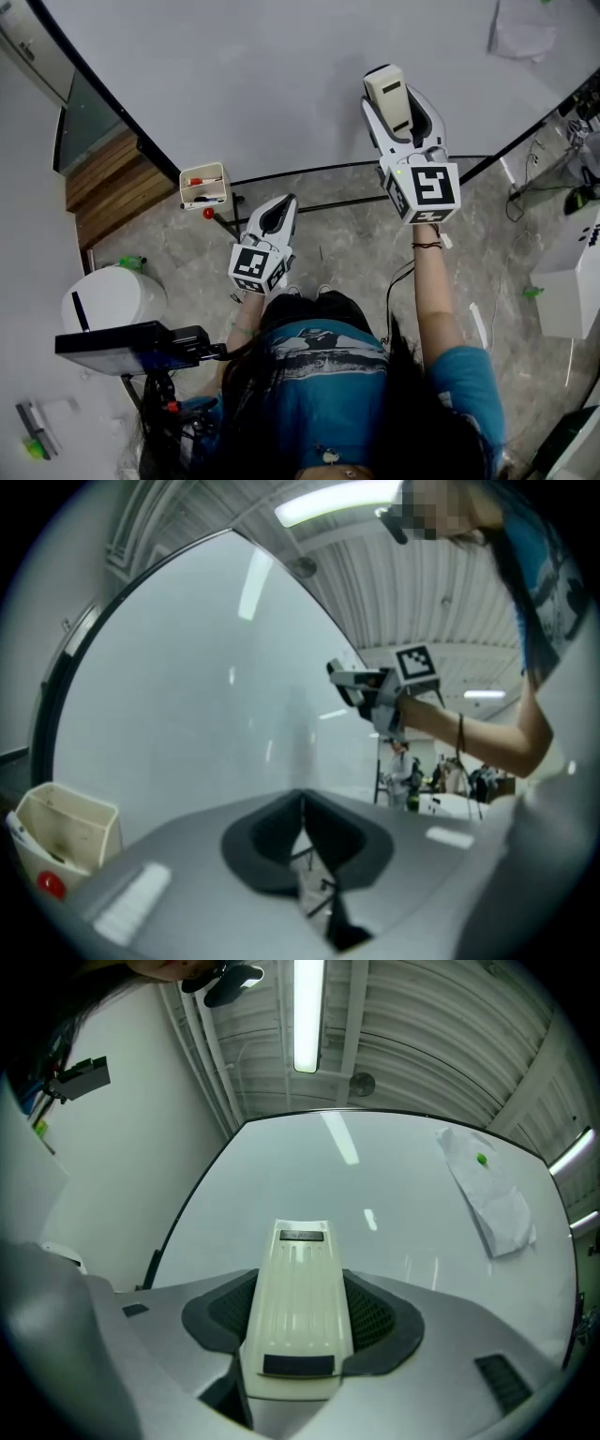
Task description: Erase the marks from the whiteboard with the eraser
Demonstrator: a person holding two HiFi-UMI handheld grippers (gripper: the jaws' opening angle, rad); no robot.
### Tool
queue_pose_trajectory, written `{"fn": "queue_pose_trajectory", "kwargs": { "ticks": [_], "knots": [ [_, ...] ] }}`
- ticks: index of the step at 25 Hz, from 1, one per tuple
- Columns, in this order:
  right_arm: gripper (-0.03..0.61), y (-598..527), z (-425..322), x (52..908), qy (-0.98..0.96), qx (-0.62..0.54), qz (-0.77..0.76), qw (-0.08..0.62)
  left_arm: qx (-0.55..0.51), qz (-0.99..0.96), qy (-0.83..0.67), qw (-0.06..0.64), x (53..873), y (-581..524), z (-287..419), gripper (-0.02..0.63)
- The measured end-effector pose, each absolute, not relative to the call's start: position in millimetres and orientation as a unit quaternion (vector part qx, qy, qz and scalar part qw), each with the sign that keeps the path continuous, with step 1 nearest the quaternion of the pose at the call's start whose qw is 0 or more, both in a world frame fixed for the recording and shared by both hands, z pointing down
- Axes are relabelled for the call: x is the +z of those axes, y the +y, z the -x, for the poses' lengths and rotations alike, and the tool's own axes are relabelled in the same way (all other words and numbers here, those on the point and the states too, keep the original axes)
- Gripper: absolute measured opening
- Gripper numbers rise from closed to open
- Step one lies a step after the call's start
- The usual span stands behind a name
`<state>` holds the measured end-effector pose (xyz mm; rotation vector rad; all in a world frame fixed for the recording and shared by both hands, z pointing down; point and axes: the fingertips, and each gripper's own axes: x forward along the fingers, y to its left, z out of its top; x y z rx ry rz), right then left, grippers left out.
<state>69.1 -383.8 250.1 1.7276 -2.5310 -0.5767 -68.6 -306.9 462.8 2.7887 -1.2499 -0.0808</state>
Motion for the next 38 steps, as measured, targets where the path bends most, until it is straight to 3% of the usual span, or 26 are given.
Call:
{"fn": "queue_pose_trajectory", "kwargs": {
  "ticks": [9,17,28,38],
  "knots": [
    [0.264,-311.5,-26.6,355.2,-0.852,-0.059,-0.52,0.026,-0.04,-0.907,-0.418,0.045,458.2,-283.1,73.5,0.002],
    [0.264,-221.9,-61.2,419.2,-0.872,0.038,-0.486,0.042,-0.051,-0.888,-0.453,0.053,453.3,-229.6,32.3,0.002],
    [0.264,-81.2,-120.2,468.6,-0.903,0.11,-0.411,0.066,-0.046,-0.858,-0.506,0.074,477.6,-93.2,-45.1,0.002],
    [0.264,-11.3,-114.0,480.8,-0.912,0.157,-0.374,0.057,-0.024,-0.845,-0.53,0.067,473.4,-16.7,-44.9,0.002]
  ]
}}
